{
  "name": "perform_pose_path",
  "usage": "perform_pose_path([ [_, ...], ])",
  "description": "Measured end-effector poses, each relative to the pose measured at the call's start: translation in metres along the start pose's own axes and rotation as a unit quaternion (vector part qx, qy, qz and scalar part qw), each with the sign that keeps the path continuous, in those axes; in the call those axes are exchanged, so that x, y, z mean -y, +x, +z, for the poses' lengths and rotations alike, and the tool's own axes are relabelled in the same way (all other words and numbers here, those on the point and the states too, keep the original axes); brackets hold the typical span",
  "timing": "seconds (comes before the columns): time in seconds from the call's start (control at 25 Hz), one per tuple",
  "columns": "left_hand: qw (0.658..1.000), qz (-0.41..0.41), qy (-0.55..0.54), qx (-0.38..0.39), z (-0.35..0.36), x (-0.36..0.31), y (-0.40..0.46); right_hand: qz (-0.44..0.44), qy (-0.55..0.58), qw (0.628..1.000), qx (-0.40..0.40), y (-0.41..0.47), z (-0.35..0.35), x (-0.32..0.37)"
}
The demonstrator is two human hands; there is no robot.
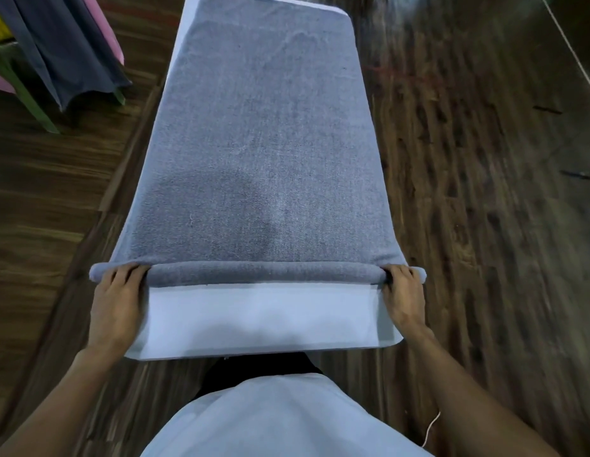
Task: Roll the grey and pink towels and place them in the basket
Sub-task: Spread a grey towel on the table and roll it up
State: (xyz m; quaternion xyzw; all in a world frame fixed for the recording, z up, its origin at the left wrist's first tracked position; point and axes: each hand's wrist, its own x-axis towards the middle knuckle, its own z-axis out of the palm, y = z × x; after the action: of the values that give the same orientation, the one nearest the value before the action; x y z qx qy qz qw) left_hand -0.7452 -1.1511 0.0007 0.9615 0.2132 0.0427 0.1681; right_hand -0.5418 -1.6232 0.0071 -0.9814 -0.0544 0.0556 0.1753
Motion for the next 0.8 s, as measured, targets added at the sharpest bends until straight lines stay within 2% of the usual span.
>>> perform_pose_path([
  [0.16,0.998,0.049,0.007,0.05,-0.008,0.013,-0.013,-0.054,-0.036,0.996,0.053,-0.022,-0.005,-0.018],
  [0.24,0.99,0.078,0.031,0.11,-0.015,0.026,-0.011,-0.096,-0.044,0.99,0.092,-0.022,-0.016,-0.028],
  [0.32,0.984,0.079,0.008,0.162,-0.018,0.037,0.001,-0.095,-0.001,0.99,0.103,-0.015,-0.022,-0.028],
  [0.4,0.988,0.023,-0.036,0.149,-0.016,0.038,0.018,-0.023,0.068,0.995,0.069,-0.004,-0.022,-0.019],
  [0.48,0.993,-0.009,-0.065,0.098,-0.015,0.028,0.031,0.035,0.098,0.994,0.016,0.002,-0.019,-0.008],
  [0.52,0.994,-0.016,-0.067,0.082,-0.016,0.023,0.031,0.027,0.064,0.997,-0.016,0.002,-0.016,-0.005],
  [0.64,0.999,0.035,0.028,0.018,-0.015,0.015,0.009,-0.066,-0.059,0.994,-0.063,-0.017,-0.006,-0.012],
  [0.72,0.999,0.035,0.04,-0.009,-0.006,0.009,-0.018,-0.101,-0.066,0.991,-0.05,-0.036,0.002,-0.023],
  [0.8,0.998,0.043,0.039,0.004,0.006,0.008,-0.028,-0.11,-0.053,0.992,-0.023,-0.042,0.011,-0.03],
])
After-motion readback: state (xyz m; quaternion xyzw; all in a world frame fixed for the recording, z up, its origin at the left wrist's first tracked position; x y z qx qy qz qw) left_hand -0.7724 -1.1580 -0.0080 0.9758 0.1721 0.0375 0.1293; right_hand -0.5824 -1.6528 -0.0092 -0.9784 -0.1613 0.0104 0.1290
